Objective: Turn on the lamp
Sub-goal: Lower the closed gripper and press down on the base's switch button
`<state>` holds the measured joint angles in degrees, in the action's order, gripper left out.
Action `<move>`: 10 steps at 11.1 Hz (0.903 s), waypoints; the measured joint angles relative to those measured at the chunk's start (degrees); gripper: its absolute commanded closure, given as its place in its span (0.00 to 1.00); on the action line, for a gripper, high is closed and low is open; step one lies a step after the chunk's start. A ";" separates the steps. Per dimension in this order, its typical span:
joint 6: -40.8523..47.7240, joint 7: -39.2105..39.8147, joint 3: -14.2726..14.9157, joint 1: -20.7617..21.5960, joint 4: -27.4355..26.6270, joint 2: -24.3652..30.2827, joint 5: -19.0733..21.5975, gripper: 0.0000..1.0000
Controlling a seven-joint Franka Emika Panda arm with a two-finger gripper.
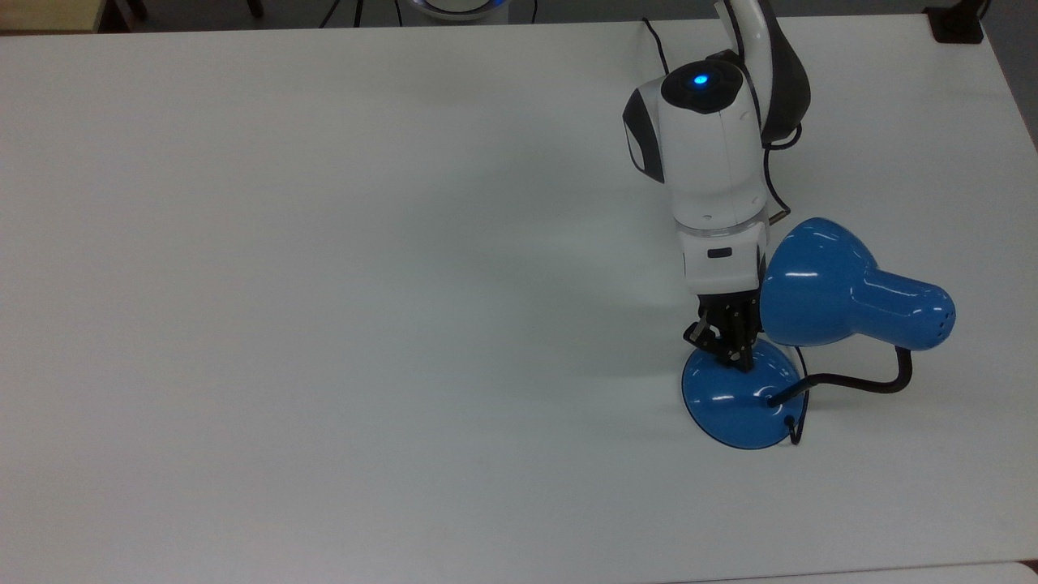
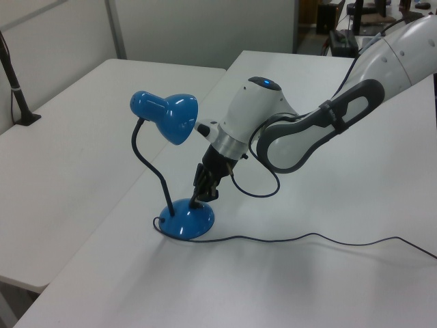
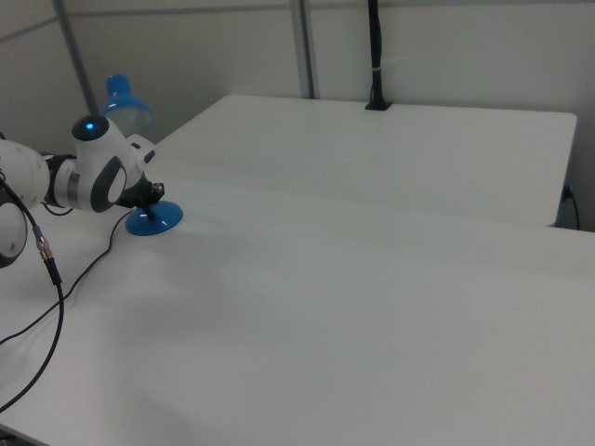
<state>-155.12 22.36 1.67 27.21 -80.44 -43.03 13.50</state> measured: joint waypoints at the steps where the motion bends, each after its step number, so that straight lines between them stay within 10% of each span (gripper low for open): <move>1: -0.15 -0.02 0.00 0.08 0.12 0.00 0.00 0.98; 10: -0.68 -0.42 0.16 0.14 -1.08 1.52 0.06 0.99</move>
<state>-155.79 21.94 1.82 27.35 -81.53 -41.51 13.56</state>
